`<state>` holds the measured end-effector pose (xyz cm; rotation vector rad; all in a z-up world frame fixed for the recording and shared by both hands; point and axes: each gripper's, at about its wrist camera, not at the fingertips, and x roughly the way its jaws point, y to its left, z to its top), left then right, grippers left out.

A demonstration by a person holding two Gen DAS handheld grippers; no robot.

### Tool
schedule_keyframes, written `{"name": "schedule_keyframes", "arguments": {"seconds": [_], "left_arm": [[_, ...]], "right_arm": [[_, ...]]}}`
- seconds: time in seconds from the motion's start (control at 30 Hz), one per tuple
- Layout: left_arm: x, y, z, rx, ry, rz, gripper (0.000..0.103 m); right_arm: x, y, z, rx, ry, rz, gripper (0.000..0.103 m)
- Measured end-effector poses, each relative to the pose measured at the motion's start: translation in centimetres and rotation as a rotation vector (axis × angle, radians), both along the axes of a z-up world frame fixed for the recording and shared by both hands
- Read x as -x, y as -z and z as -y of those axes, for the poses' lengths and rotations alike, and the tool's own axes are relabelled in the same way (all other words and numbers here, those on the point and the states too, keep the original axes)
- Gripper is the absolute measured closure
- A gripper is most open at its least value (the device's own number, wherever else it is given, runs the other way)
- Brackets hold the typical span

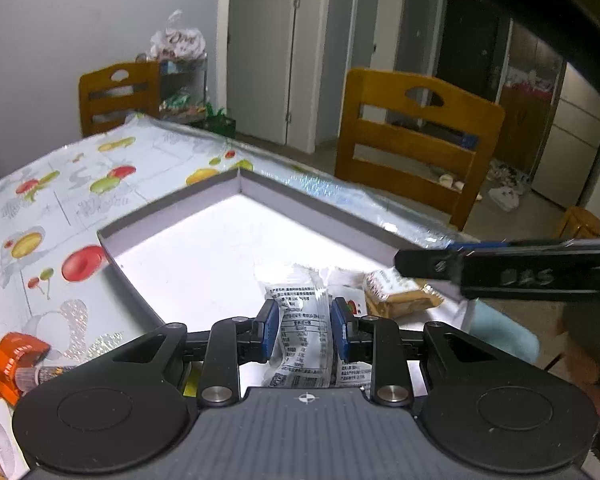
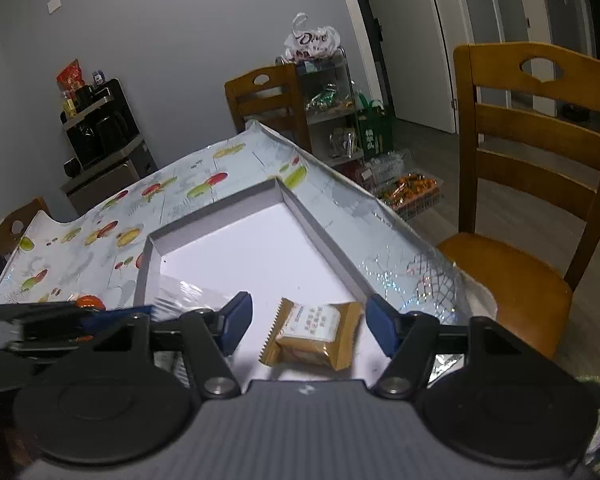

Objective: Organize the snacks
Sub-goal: 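Lower the gold packet into the box and open the right gripper while the left gripper releases the clear packet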

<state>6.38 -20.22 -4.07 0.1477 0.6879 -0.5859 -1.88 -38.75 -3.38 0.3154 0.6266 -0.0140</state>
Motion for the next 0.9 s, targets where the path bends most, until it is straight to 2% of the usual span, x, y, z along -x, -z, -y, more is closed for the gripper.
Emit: {"name": "schedule_keyframes", "arguments": {"seconds": [0.17, 0.23, 0.33, 0.4, 0.47, 0.53, 0.6, 0.73, 0.9], "left_arm": [[-0.7, 1.3, 0.4, -0.015, -0.017, -0.036, 0.071], [-0.7, 1.5, 0.5, -0.021, -0.02, -0.043, 0.067], [-0.4, 1.6, 0.6, -0.037, -0.026, -0.052, 0.049], [-0.3, 1.5, 0.5, -0.038, -0.038, -0.043, 0.029], [-0.2, 1.3, 0.3, -0.038, -0.045, -0.036, 0.021], [0.0, 1.0, 0.0, -0.031, -0.041, -0.029, 0.018], [0.2, 0.7, -0.2, -0.03, -0.043, -0.022, 0.008], [0.7, 0.1, -0.8, -0.026, -0.047, -0.011, 0.001], [1.1, -0.6, -1.9, -0.005, -0.06, 0.0, 0.0]], "right_arm": [[0.2, -0.3, -0.3, 0.009, 0.002, -0.01, 0.039], [0.3, -0.2, -0.5, 0.018, 0.002, -0.021, 0.039], [0.3, -0.2, -0.6, 0.025, 0.0, -0.036, 0.035], [0.2, -0.3, -0.6, 0.025, 0.007, -0.045, 0.03], [0.1, -0.3, -0.6, 0.024, 0.014, -0.051, 0.028], [0.0, -0.4, -0.6, 0.028, 0.026, -0.063, 0.025], [-0.2, -0.4, -0.7, 0.03, 0.037, -0.069, 0.021], [-0.1, -0.8, -1.0, 0.034, 0.05, -0.063, 0.017], [-0.1, -1.3, -1.4, 0.04, 0.059, -0.067, 0.016]]}}
